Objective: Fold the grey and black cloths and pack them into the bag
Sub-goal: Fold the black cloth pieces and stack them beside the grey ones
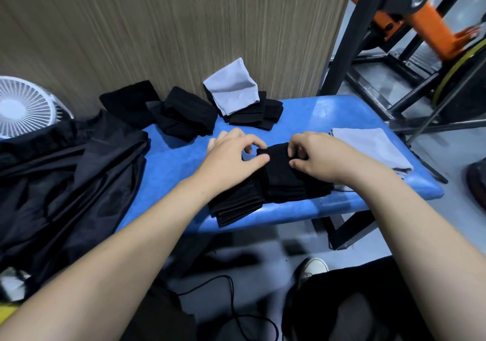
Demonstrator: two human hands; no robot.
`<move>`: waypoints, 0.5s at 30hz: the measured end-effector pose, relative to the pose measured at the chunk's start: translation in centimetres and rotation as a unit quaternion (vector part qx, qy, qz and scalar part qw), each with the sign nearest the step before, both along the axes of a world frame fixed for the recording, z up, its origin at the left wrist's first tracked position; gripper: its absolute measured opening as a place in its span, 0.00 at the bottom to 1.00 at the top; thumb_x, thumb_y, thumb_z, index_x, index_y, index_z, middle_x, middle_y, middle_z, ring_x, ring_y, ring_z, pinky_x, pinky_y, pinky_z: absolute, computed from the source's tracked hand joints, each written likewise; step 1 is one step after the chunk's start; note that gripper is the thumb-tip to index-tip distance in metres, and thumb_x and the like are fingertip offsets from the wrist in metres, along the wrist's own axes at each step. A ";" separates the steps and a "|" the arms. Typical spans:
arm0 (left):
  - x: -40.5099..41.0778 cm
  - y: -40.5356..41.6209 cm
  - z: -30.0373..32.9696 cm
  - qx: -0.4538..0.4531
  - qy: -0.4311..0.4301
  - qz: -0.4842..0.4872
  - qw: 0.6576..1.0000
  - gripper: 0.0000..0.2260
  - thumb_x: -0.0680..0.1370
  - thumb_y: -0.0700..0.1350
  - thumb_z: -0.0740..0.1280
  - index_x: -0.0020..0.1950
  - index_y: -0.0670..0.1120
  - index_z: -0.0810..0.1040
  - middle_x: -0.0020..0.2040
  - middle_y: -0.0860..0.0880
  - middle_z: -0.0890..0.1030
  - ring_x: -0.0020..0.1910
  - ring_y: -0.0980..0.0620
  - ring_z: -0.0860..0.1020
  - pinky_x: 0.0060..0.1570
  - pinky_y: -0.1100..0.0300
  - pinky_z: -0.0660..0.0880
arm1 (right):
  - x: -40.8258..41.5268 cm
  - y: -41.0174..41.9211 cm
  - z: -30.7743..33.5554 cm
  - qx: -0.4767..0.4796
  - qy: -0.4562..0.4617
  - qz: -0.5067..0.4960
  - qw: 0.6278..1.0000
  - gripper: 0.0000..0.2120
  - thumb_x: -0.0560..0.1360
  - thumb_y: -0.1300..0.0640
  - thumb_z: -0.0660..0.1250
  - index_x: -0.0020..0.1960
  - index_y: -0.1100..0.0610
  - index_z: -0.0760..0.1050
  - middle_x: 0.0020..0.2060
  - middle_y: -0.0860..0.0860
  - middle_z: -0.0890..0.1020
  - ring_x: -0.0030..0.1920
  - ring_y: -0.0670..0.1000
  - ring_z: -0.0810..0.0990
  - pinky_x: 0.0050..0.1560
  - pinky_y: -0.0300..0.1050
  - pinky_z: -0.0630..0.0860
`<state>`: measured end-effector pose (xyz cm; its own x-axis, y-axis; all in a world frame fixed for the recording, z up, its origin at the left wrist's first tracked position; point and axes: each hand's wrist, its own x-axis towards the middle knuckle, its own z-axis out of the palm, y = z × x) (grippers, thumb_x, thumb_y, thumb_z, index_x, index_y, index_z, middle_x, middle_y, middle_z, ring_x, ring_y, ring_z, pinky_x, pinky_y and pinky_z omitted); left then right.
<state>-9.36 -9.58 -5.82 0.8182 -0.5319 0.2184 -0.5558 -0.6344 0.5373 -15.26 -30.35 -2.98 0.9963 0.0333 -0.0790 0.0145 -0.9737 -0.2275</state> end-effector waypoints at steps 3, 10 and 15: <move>1.7 2.0 0.4 -0.030 -0.016 0.073 0.997 0.07 0.78 0.54 0.68 0.56 0.57 0.79 0.48 0.55 0.74 0.53 0.53 0.69 0.57 0.58 0.60 | 0.9 1.0 0.3 0.019 -0.047 -0.007 0.999 0.04 0.77 0.50 0.66 0.49 0.49 0.74 0.45 0.46 0.75 0.48 0.53 0.76 0.50 0.49 0.74; 5.3 8.7 1.4 -0.043 -0.078 0.261 0.961 0.10 0.76 0.50 0.71 0.57 0.52 0.78 0.50 0.53 0.72 0.54 0.49 0.69 0.55 0.57 0.60 | 4.9 5.1 0.2 0.090 -0.074 0.006 0.993 0.02 0.78 0.52 0.66 0.48 0.50 0.75 0.44 0.47 0.78 0.46 0.51 0.76 0.48 0.50 0.76; 6.4 11.4 0.5 -0.013 -0.072 0.302 0.950 0.13 0.75 0.53 0.71 0.57 0.51 0.78 0.53 0.52 0.73 0.58 0.47 0.72 0.57 0.55 0.63 | 7.9 8.4 0.2 0.141 -0.063 0.003 0.988 0.02 0.77 0.52 0.67 0.47 0.50 0.76 0.43 0.45 0.80 0.44 0.50 0.78 0.45 0.48 0.76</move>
<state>-2.91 1.85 -5.28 0.9332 0.0333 0.3577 -0.1626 -0.8487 0.5032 -7.36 -21.93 -2.78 0.9974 0.0429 0.0583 0.0659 -0.8719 -0.4853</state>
